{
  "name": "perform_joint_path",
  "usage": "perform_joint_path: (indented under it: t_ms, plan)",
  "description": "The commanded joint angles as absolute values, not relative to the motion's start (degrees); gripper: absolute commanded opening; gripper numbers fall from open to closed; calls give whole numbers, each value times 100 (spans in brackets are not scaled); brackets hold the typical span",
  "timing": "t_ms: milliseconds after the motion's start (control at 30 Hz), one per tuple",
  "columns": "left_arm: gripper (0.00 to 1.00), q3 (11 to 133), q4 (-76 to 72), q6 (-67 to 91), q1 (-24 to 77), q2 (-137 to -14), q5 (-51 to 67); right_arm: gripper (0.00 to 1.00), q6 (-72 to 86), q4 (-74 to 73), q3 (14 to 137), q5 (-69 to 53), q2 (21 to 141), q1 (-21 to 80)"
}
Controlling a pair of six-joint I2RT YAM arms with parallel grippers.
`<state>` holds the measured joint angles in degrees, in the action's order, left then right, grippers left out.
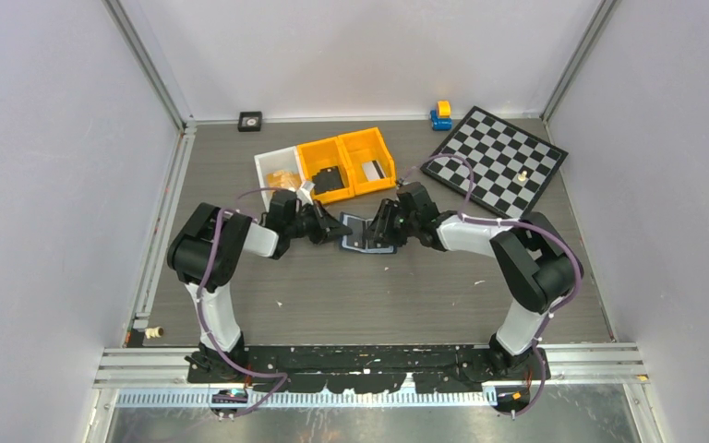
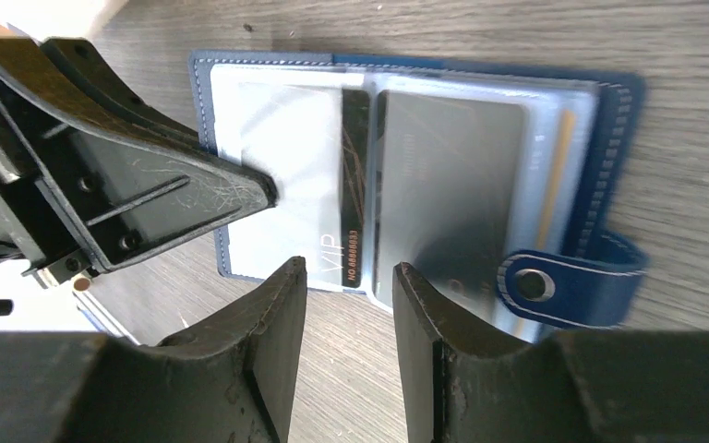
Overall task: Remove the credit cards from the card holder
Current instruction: Remove the credit card from the card holder.
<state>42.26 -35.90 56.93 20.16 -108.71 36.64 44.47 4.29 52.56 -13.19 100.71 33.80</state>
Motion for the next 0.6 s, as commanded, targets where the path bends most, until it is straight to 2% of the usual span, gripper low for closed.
perform_joint_path:
  t_ms: [0,200,433,567]
  plan:
    - [0,3954,-4684,6458,1886,-10584,4125,46,4842,1384,4874,-1830,9435,3174]
    - [0,3705,-5613,6992,1796,-10682,4272,46,5051,1809,4657,-2023,9446,2994]
    - [0,3522,-7638,8372,1733,-11163,4562,47,5616,2819,4437,-2691,9709,2804]
    - [0,3492,-8014,8656,1701,-11184,4614,48,5727,3084,4344,-2819,9636,2800]
